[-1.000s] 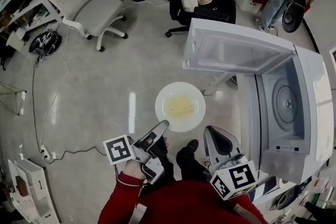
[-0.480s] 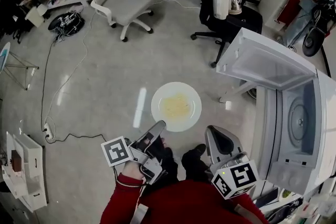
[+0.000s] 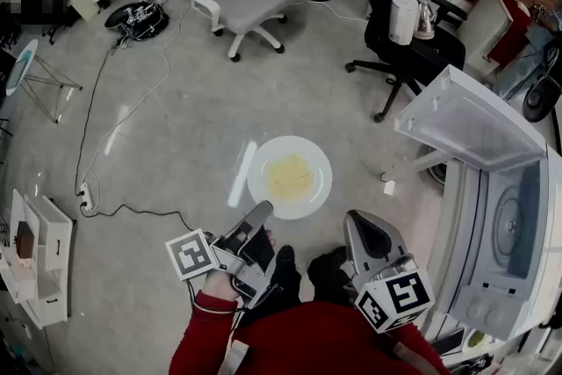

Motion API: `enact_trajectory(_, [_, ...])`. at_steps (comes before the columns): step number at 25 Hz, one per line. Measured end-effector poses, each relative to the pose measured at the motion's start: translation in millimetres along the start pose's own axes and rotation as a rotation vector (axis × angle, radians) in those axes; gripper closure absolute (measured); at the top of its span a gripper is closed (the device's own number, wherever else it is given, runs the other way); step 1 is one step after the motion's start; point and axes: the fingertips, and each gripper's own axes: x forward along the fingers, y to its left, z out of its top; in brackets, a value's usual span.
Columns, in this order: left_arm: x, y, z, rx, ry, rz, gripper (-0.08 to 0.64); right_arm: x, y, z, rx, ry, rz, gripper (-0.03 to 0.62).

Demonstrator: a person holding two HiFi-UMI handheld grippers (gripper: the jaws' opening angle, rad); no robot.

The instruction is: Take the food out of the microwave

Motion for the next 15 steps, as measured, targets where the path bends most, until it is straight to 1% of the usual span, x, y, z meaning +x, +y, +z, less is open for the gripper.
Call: enact_trajectory(15, [-50, 3, 25, -0.017, -0.121, -0.009, 0.543, 31, 56, -2, -0.07, 0.022, 0.162, 0.581])
